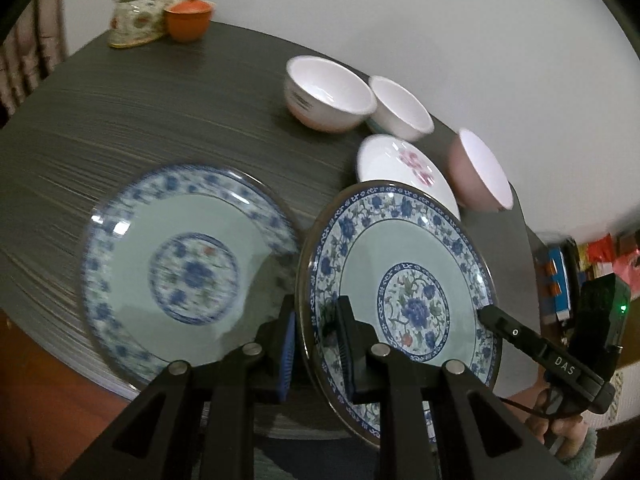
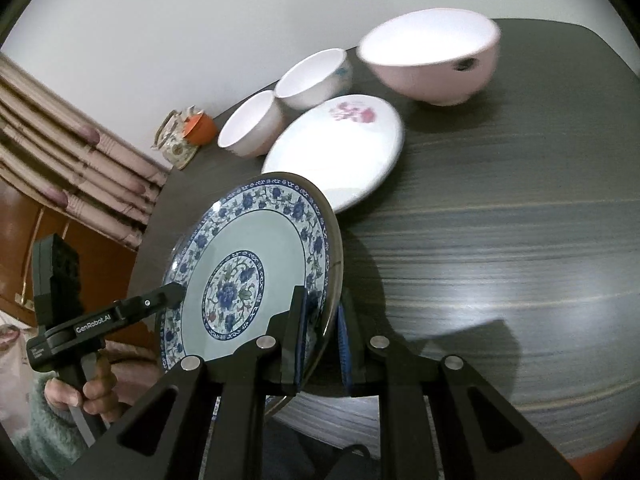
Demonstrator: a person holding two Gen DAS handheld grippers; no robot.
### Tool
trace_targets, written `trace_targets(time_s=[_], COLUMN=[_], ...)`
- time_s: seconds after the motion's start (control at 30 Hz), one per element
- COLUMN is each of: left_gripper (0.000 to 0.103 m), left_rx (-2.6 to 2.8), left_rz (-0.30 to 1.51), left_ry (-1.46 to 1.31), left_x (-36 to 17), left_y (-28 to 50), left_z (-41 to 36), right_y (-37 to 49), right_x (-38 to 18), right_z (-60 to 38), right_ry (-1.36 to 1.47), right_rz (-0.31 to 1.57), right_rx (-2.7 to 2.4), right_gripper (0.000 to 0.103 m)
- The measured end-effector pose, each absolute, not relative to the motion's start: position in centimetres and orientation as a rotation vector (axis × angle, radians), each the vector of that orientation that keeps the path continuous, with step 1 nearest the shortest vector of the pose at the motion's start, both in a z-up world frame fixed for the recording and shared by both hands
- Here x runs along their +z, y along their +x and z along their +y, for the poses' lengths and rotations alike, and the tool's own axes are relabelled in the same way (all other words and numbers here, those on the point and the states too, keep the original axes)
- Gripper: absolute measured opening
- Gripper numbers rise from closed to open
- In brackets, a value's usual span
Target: Organize plates and bowls
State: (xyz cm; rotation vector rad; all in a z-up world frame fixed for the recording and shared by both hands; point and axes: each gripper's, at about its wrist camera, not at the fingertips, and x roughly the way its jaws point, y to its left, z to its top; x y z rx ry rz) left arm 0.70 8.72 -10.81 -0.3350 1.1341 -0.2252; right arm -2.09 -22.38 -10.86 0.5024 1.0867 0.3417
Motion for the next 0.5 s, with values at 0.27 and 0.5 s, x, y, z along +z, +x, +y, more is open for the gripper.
trace_targets(time_s=[0.27, 0.5], left_gripper=[0.019, 0.019], left_rx=[-0.106, 0.000], left_rz=[1.101, 1.103], left_ry=[-0.395, -0.452], left_x=[-10.5, -12.0], left_y=[0.8, 0.5], left_z=[14.8, 19.7], right_y=[1.3, 3.3], right_x=[-10.2, -11.1], right_z=[-16.7, -10.6], right_ry=[0.477, 0.420], right_rz=[1.096, 1.140], right_rx=[0.416, 0.473], right_gripper=[0.014, 0.015])
